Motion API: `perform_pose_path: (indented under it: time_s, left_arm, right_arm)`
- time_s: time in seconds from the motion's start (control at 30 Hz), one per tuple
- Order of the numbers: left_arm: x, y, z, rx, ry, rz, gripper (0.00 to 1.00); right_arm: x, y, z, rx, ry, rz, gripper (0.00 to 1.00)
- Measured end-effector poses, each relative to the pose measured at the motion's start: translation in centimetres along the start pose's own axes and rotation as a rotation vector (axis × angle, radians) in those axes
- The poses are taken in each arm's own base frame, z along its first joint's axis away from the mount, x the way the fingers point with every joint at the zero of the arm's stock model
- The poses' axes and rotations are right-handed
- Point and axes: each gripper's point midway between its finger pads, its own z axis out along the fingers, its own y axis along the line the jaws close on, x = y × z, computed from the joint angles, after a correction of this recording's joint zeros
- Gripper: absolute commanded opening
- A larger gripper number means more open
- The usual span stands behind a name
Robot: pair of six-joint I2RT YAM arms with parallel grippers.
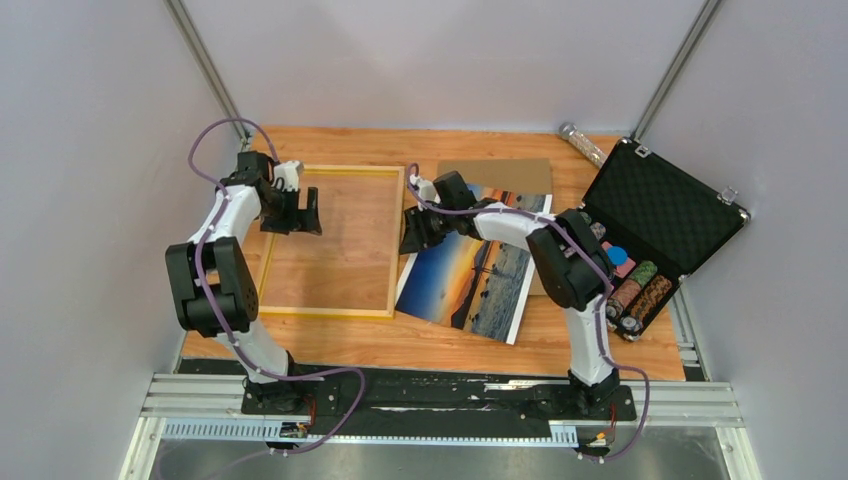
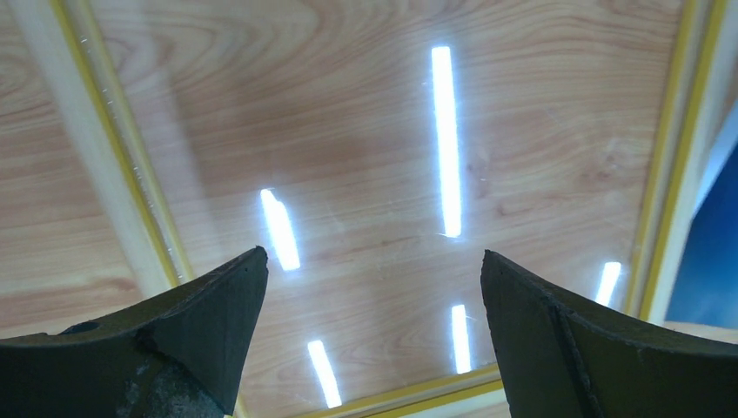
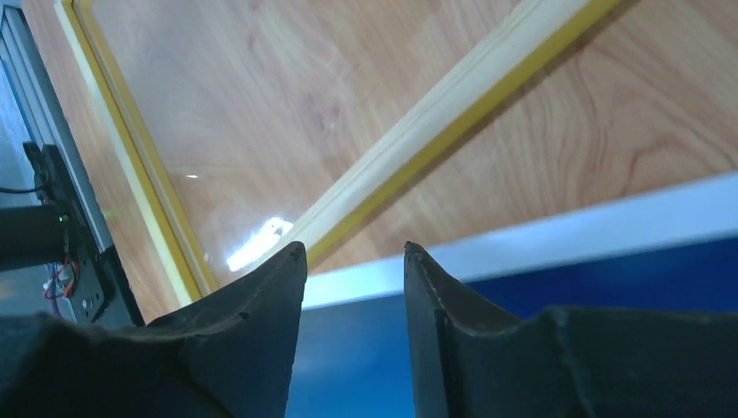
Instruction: Put the photo into the frame
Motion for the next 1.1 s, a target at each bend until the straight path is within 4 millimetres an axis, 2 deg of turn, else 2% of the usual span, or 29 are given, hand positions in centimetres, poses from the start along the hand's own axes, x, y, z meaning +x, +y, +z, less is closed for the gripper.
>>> perform_pose_path:
  time_s: [0.07, 0.2, 0.33, 0.43, 0.53, 0.67, 0.83, 1.0, 1.1]
  left_arm:
    - [-0.3, -1.1, -0.1, 0.039, -0.012, 0.013, 1.0]
    - [-1.2, -4.3, -0.8, 0.124, -0.053, 0.071, 1.0]
    - [-2.5, -9.3, -1.6, 0.222, -0.113, 0.19, 1.0]
    - [-3.3, -13.3, -2.1, 0.296, -0.162, 0.287, 1.0]
    - [-3.6, -17.2, -1.9, 0.361, -0.189, 0.379, 1.0]
    - [-3.4, -21.0, -1.1, 0.417, -0.186, 0.458, 1.0]
    - [-3.8, -24.9, 0.9, 0.46, -0.173, 0.512, 1.0]
    - [-2.5, -27.3, 3.9, 0.46, -0.112, 0.522, 1.0]
    - [-1.6, -28.1, 5.8, 0.448, -0.068, 0.511, 1.0]
  right_arm:
    - [0.3, 0.4, -1.7, 0.018, -0.005, -0.02, 0.48]
    - [-0.1, 2.4, -6.6, 0.051, -0.052, -0.111, 0.5]
    - [0.1, 5.1, -12.0, 0.066, -0.112, -0.24, 0.5]
    - [1.8, 6.5, -15.0, 0.07, -0.123, -0.32, 0.51]
    - [4.8, 6.9, -17.2, 0.079, -0.099, -0.375, 0.5]
    - [8.5, 6.3, -19.8, 0.109, -0.072, -0.389, 0.51]
    - [10.8, 4.4, -22.8, 0.178, -0.095, -0.344, 0.51]
    - [12.7, 1.7, -25.3, 0.212, -0.102, -0.282, 0.51]
    - [13.6, 0.2, -26.5, 0.232, -0.09, -0.27, 0.51]
